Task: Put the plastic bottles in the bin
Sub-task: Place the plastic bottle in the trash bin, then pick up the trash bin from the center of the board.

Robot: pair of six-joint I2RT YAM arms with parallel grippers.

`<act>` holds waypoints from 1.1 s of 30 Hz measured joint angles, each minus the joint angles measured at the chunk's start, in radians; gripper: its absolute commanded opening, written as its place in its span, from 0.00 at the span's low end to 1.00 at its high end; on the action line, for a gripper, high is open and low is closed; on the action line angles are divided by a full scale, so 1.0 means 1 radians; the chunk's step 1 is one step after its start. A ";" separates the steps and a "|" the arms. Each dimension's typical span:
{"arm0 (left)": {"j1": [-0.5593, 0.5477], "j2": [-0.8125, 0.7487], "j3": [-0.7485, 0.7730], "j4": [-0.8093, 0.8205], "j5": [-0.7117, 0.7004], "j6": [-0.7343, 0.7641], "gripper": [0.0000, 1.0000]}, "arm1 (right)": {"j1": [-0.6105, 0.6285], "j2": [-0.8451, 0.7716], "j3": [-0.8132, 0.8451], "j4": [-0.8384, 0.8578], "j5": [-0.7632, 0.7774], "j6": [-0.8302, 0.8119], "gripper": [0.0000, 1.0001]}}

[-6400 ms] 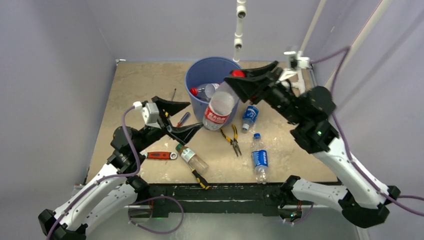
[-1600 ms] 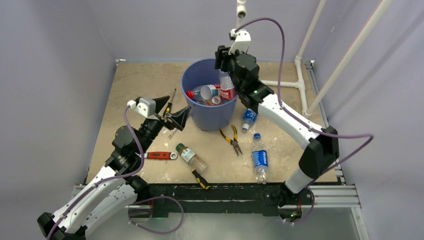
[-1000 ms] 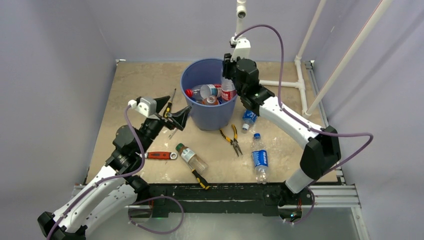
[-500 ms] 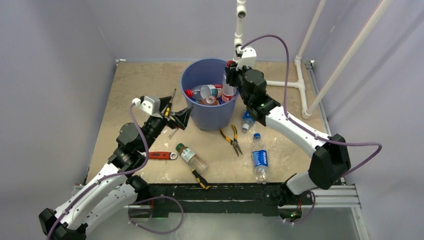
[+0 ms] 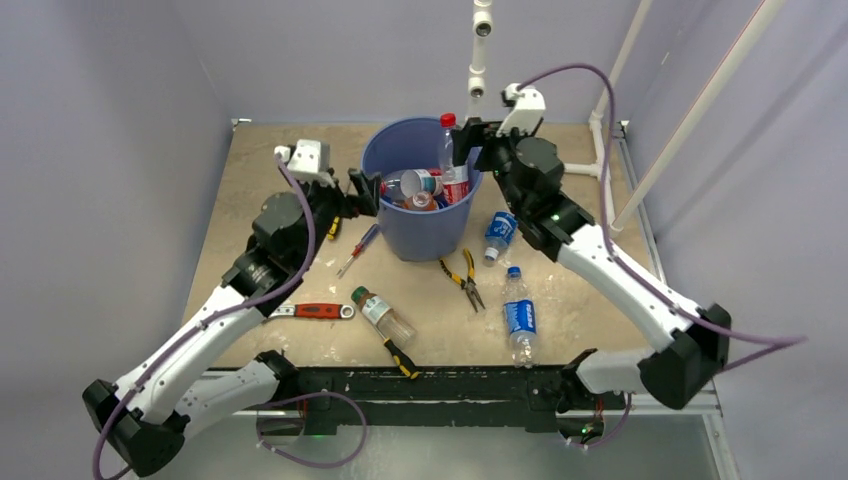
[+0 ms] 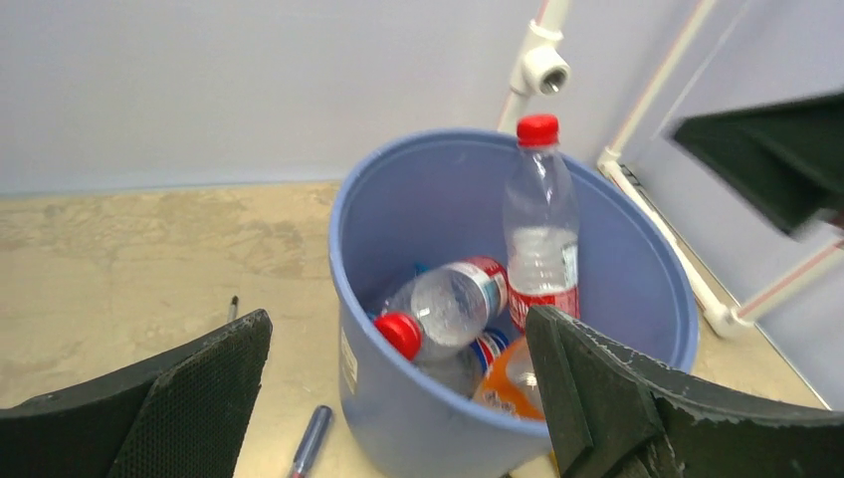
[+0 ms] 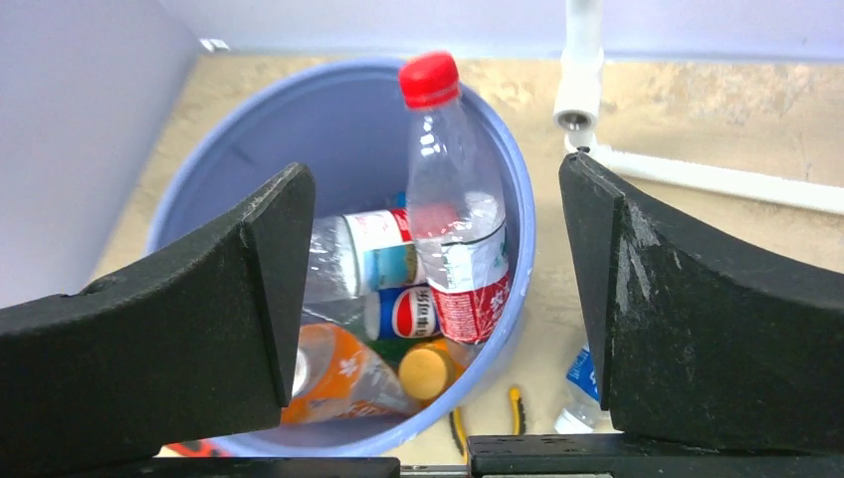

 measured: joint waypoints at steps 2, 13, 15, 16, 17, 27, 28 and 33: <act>0.000 0.066 0.102 -0.074 -0.043 -0.017 0.99 | 0.000 -0.069 -0.001 -0.013 0.002 0.026 0.89; 0.000 0.458 0.639 -0.506 -0.156 -0.107 0.92 | 0.000 -0.390 -0.154 -0.058 0.002 0.172 0.89; 0.000 0.510 0.706 -0.576 -0.158 -0.114 0.88 | 0.000 -0.410 -0.189 -0.091 0.002 0.189 0.89; 0.000 0.535 0.737 -0.613 -0.158 -0.119 0.86 | 0.000 -0.417 -0.202 -0.100 0.002 0.194 0.89; 0.000 0.554 0.760 -0.642 -0.160 -0.121 0.85 | 0.000 -0.426 -0.217 -0.114 0.001 0.200 0.89; 0.075 0.750 0.879 -0.843 -0.166 -0.119 0.67 | 0.000 -0.539 -0.283 -0.166 -0.023 0.227 0.89; 0.088 0.767 0.879 -0.856 -0.163 -0.119 0.63 | 0.000 -0.547 -0.286 -0.168 -0.027 0.228 0.89; 0.124 0.822 0.903 -0.894 -0.120 -0.109 0.40 | 0.000 -0.575 -0.300 -0.199 -0.049 0.226 0.89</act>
